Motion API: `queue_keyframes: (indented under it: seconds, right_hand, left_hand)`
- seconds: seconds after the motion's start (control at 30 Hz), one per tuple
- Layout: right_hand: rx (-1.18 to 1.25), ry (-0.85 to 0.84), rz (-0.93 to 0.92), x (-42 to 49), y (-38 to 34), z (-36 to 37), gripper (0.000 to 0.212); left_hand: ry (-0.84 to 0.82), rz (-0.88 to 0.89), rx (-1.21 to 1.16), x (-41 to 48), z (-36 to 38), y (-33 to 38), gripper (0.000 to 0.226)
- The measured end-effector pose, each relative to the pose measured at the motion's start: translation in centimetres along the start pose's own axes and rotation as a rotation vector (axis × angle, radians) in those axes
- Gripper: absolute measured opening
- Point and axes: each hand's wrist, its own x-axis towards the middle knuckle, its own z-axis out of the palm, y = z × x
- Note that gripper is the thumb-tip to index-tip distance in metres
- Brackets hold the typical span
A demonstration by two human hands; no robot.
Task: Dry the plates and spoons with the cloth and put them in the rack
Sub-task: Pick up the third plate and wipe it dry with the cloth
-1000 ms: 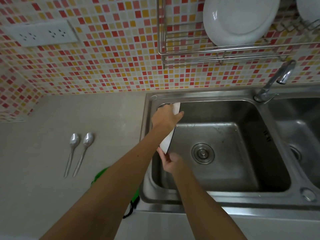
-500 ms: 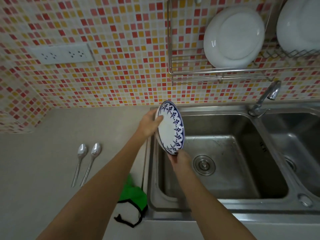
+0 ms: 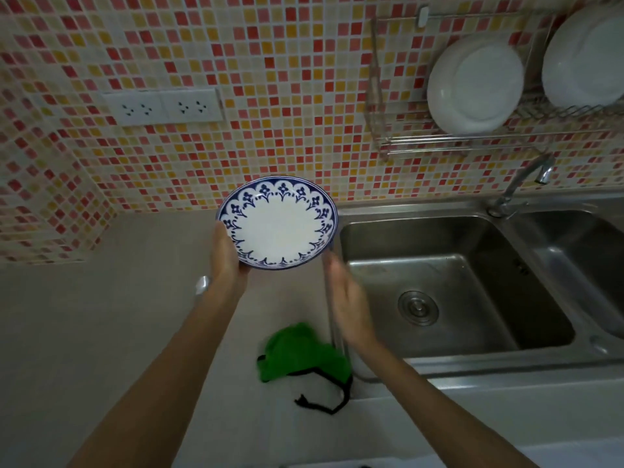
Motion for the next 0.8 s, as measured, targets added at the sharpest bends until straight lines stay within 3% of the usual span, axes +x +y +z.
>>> queue_keyframes:
  seconds: [0.13,0.23,0.4,0.53,0.63,0.73,0.8]
  right_hand:
    - [-0.897,-0.587,-0.28,-3.7,6.8,2.2,0.081]
    - [-1.19,-0.601,-0.504,-5.2,11.1,3.6,0.067]
    - [-1.045,-0.333,-0.399,-5.0,11.8,5.1,0.058]
    - [-0.454,0.081,-0.155,-3.1,8.4,6.2,0.052]
    - [-0.144,0.441,-0.152,-2.0,1.7,6.1,0.042]
    - [-0.207,0.429,-0.311,-1.0,-4.4,5.9,0.039]
    - [-0.476,0.357,-0.48,-0.2,-7.0,7.0,0.045]
  left_hand:
    - [-0.015,-0.069,0.033,0.3,-5.7,1.1,0.052]
    - [-0.028,-0.068,0.053,0.2,-9.3,1.1,0.054]
    - [-0.096,-0.094,0.034,-1.3,-11.8,1.1,0.052]
    - [-0.112,-0.121,0.085,-1.6,-12.7,1.7,0.052]
    - [-0.125,-0.125,0.117,-2.0,-12.9,2.1,0.051]
    - [-0.132,-0.129,0.145,-2.2,-12.6,2.3,0.05]
    - [-0.157,-0.125,0.155,-2.4,-11.9,2.5,0.049]
